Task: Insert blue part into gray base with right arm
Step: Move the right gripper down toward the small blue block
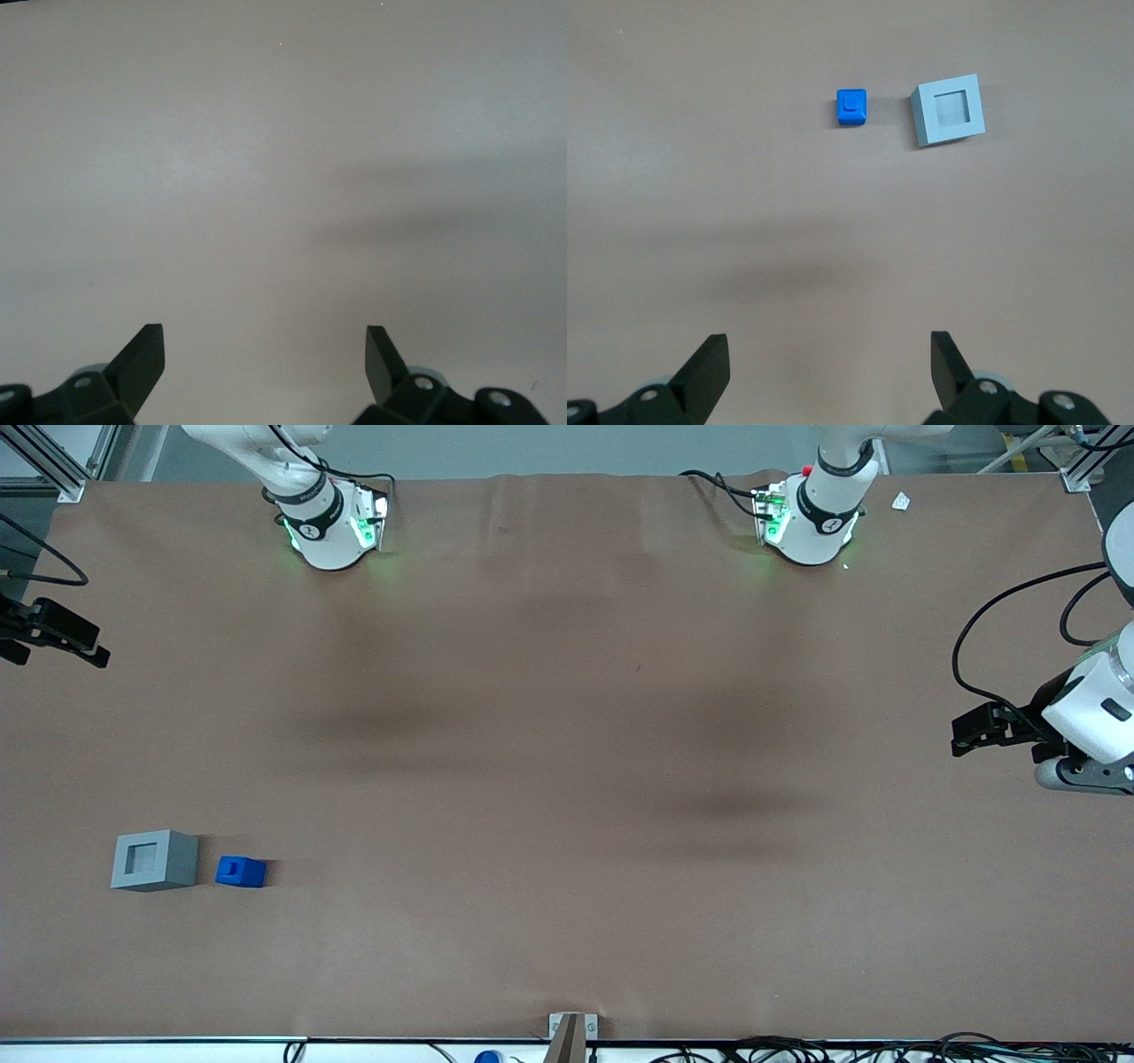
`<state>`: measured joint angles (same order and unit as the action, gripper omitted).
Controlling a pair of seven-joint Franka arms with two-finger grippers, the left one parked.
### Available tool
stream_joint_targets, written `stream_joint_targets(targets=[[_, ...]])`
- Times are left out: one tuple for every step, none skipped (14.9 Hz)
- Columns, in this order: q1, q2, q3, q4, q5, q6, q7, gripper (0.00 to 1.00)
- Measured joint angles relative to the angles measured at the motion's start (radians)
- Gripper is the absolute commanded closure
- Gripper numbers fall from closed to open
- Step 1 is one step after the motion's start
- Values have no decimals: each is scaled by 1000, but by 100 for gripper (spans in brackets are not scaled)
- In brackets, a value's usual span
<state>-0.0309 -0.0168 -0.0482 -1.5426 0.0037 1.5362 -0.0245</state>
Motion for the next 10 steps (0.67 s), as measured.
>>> stream_joint_targets(targets=[[0,0,0,1,0,0,0,0],[0,0,0,1,0,-1,0,0],[0,0,-1,1,0,-1,1,0],[-1,1,-3,1,0,-1,1,0],[-3,3,-5,1,0,-1,1,0],[-6,8,-8,1,0,-1,1,0],[-9,17,-10,0,0,3,1,0],[-11,34,-12,0,0,15,1,0],[-12,59,-12,-1,0,36,1,0],[-13,89,-13,-2,0,59,1,0]])
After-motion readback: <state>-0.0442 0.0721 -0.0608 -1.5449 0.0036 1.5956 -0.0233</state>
